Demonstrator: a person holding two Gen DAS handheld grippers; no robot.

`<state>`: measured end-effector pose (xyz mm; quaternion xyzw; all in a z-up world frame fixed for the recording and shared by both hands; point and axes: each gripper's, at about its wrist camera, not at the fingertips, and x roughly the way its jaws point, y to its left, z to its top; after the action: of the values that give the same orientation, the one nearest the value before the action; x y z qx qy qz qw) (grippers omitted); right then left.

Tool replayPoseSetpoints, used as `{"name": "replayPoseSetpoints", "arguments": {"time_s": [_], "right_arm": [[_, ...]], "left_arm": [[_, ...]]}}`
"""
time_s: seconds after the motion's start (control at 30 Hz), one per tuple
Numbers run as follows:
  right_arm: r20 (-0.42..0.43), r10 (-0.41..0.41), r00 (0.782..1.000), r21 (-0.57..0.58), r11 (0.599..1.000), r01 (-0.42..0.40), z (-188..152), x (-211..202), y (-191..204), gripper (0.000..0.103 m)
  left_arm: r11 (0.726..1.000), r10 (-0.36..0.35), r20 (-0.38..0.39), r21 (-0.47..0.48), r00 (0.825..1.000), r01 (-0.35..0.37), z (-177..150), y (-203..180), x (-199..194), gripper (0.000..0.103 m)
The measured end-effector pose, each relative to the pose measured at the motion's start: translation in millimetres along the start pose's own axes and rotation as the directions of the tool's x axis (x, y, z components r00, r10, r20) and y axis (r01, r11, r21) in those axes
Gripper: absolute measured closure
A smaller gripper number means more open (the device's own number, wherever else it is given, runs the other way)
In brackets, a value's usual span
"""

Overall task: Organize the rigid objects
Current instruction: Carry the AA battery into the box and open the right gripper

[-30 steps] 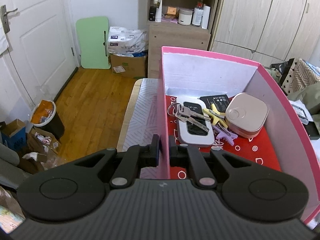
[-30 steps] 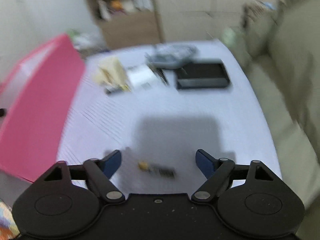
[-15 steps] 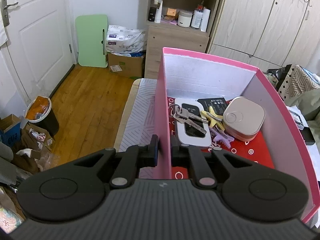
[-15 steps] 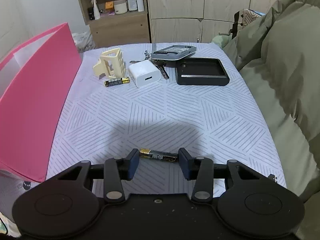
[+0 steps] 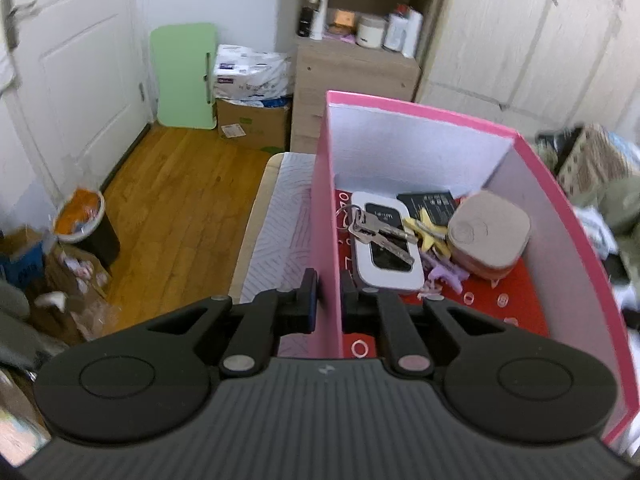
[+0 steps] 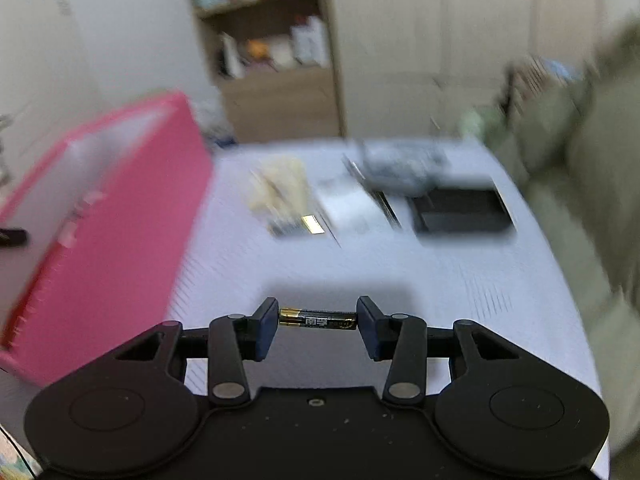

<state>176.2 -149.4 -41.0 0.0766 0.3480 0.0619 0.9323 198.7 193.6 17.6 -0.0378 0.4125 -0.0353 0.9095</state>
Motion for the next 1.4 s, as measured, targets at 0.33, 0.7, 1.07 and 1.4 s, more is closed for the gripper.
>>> {"name": "replayPoseSetpoints", "arguments": {"time_s": [0.33, 0.7, 1.07, 1.4], "right_arm": [[0.049, 0.43, 0.901, -0.394, 0.838, -0.378, 83.4, -0.5, 60.9, 0.054], [-0.363, 0.491, 0.792, -0.636, 0.491, -0.596, 110.9, 91.6, 119.7, 0.054], [-0.439, 0.565, 0.699, -0.615, 0.379, -0.692, 107.1, 97.4, 140.1, 0.036], [-0.224, 0.606, 0.763, -0.551, 0.567, -0.612, 149.9, 64.2, 95.1, 0.026]], "left_arm": [[0.995, 0.103, -0.172, 0.027, 0.98, -0.099, 12.6, -18.1, 4.9, 0.098], [0.98, 0.176, -0.236, -0.052, 0.956, -0.194, 15.2, -19.9, 5.9, 0.099], [0.956, 0.217, -0.209, -0.15, 0.954, -0.25, 11.6, -23.0, 2.8, 0.096], [0.963, 0.179, -0.183, -0.169, 0.967, -0.21, 9.4, -16.8, -2.9, 0.097]]}}
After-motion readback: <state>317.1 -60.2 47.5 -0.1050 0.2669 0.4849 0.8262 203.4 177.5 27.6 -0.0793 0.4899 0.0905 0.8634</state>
